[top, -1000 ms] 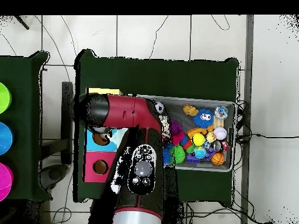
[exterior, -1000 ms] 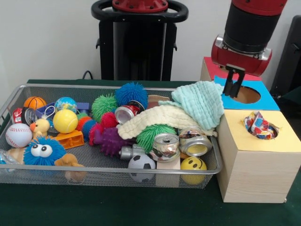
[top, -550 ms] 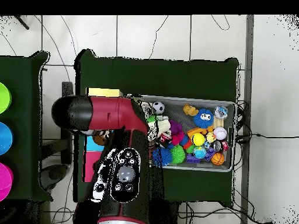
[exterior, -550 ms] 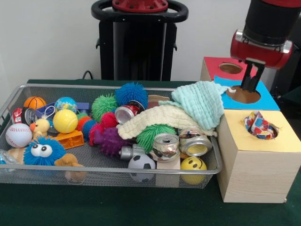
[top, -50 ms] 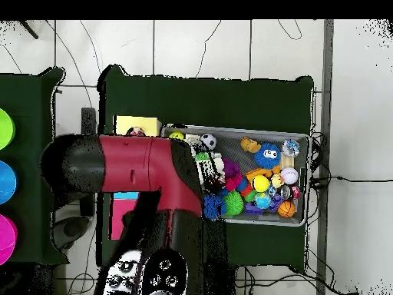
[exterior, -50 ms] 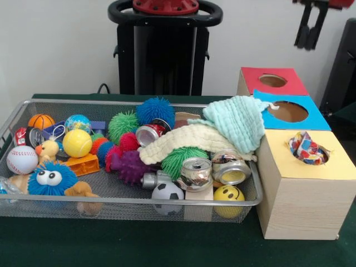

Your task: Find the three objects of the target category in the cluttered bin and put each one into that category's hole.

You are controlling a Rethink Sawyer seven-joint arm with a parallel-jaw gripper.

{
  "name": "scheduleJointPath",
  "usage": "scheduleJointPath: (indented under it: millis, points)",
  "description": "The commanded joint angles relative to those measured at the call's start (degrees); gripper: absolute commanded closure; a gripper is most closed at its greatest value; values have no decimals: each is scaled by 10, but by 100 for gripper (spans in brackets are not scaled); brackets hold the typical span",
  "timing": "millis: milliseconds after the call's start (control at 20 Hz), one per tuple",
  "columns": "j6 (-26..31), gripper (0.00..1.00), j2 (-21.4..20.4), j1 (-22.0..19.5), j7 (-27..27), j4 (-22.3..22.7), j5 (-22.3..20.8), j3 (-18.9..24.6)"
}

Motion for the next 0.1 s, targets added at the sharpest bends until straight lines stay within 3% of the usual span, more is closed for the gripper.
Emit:
scheduleJointPath:
  millis: [50, 100]
  points:
    - [-54, 100, -71, -40, -28, 112, -8, 29]
    - [-66, 100, -79, -56, -55, 128, -1, 46]
